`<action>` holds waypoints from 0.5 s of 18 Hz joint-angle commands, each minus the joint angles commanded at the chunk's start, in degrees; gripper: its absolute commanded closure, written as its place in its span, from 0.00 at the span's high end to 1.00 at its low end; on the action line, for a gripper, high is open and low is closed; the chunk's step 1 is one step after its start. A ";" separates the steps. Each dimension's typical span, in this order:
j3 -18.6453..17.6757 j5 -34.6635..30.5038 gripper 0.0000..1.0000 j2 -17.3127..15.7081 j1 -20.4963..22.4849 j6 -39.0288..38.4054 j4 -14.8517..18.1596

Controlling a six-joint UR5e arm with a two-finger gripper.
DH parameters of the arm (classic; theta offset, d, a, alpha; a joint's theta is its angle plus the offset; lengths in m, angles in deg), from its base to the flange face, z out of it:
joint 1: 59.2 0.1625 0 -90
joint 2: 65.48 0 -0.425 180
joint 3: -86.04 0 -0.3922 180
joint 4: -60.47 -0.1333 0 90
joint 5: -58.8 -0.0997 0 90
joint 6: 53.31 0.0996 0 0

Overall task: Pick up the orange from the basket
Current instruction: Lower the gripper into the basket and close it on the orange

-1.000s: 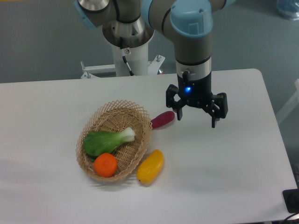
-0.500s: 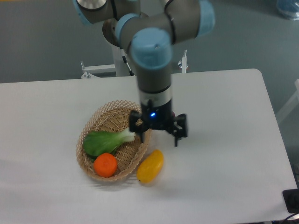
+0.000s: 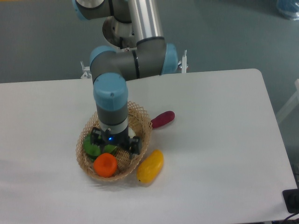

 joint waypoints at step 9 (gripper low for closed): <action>0.62 0.62 1.00 2.12 -0.18 -0.09 -1.41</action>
